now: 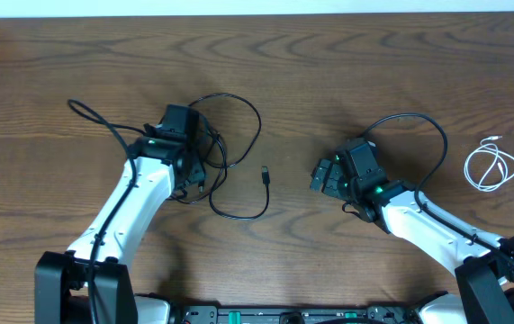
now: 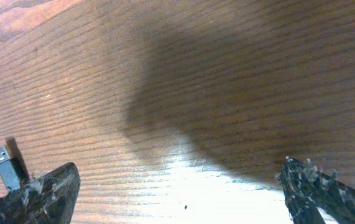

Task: Untangle cables

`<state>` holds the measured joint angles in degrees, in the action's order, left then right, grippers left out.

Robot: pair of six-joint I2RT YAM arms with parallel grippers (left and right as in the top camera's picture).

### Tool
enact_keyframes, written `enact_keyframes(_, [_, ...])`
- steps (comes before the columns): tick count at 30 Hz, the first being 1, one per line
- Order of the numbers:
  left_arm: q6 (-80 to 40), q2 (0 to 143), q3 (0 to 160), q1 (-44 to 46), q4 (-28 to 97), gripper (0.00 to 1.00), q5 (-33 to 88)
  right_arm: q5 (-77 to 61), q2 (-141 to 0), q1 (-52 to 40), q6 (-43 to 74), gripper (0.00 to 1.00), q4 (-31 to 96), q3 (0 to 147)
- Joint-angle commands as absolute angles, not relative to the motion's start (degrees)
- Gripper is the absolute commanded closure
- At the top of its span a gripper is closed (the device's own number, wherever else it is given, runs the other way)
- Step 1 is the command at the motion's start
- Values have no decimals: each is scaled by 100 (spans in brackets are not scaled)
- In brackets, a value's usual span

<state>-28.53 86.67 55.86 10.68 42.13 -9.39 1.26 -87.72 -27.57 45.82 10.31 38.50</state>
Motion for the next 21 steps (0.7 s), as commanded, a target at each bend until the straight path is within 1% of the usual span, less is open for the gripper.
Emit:
enact_keyframes(1, [-2956,8680,5577,1050,3889,41,-504,89,-8711,-2749,4493,1,1009,3839])
enact_keyframes(2, [-2998,8680,5540,1066,3789,48,-504,89,-8711,-2749,4493,1,1011,3839])
enact_keyframes(3, [-3085,8683,5481,1087,3653,66,-491,89,-8711,-2749,4493,1,1011,3839])
enact_keyframes(4, [-3144,8683,5437,1107,3579,81,-486,89,-8711,-2749,4493,1,1011,3839])
enact_keyframes(5, [-3199,8685,5393,1142,3511,92,-489,89,-8711,-2749,4493,1,1011,3839])
enact_keyframes(14, [-3203,8709,4976,1586,2604,90,-491,89,-8711,-2749,4491,1,1013,3839])
enact_keyframes(21, [-3238,8962,4976,1612,2198,90,-486,89,-8711,-2749,4491,1,1048,3839])
